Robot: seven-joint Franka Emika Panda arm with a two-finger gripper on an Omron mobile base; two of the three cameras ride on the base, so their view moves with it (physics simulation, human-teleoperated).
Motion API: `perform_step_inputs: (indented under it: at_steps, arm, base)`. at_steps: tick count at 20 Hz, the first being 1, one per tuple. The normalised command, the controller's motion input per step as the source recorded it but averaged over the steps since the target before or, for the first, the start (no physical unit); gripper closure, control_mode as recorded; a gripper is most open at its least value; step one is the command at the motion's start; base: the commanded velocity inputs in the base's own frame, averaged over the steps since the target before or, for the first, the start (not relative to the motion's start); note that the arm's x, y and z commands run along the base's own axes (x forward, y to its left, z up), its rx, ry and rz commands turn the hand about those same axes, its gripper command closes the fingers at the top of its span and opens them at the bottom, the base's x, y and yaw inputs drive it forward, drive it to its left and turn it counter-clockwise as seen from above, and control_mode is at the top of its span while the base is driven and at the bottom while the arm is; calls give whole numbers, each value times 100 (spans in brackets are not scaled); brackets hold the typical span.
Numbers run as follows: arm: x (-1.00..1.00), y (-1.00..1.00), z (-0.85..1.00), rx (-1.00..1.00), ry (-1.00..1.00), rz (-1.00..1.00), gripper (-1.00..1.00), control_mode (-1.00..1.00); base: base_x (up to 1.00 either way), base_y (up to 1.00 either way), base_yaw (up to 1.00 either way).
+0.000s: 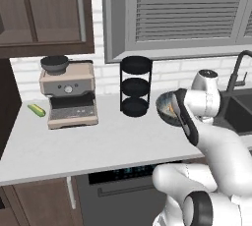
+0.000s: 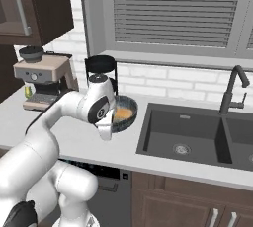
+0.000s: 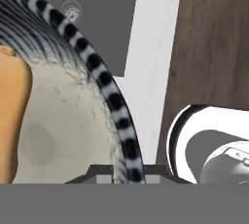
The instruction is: Pick the squash from the sink and place it in the bowl. Then pick the bowl and place it in the microwave. Then close the microwave door and press the start button.
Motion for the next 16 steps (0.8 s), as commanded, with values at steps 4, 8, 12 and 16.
perform_step_inputs:
  at_steps: [4, 8, 12, 16]
  arm:
    - [-62, 0, 64, 4, -7, -13, 100, -100]
    - [-60, 0, 79, 8, 0, -12, 100, -100]
    - [-65, 11, 78, 9, 0, -14, 100, -100]
    - [-63, 11, 73, 10, 0, -11, 100, -100]
  base:
    - [0, 0, 0]
    - [0, 0, 0]
    - [0, 0, 0]
    - [0, 0, 0]
